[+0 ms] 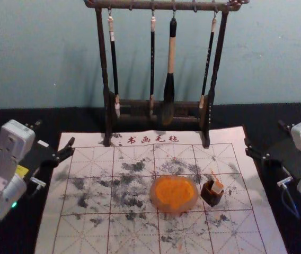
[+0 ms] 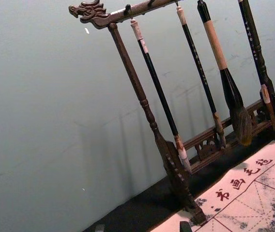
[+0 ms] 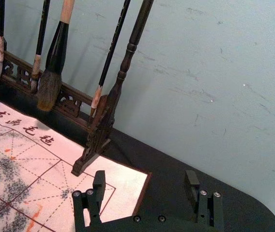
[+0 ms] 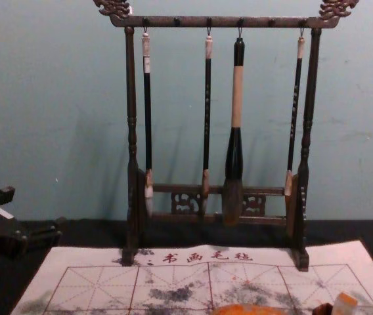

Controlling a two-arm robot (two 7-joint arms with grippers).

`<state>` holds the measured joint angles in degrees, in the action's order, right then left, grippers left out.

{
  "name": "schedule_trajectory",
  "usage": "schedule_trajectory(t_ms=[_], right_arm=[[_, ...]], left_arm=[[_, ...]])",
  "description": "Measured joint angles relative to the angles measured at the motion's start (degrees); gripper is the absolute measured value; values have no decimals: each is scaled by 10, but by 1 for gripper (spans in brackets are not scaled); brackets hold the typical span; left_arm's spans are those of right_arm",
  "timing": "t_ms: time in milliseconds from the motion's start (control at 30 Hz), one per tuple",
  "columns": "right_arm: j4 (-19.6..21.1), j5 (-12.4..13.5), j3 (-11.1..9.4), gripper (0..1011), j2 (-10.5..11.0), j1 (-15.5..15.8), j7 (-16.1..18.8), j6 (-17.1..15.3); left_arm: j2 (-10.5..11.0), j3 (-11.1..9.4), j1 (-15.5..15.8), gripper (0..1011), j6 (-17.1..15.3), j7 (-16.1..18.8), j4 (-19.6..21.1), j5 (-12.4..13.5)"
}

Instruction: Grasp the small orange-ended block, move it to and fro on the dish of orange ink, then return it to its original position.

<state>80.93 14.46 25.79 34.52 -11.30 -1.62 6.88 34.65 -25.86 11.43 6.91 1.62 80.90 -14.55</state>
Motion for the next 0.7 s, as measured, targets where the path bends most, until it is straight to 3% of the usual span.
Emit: schedule_trajectory(t_ms=[700], right_arm=[[0,1,1,1002,1,-1,0,0]], left_arm=[[0,0,0,1001,0,0,0,0]])
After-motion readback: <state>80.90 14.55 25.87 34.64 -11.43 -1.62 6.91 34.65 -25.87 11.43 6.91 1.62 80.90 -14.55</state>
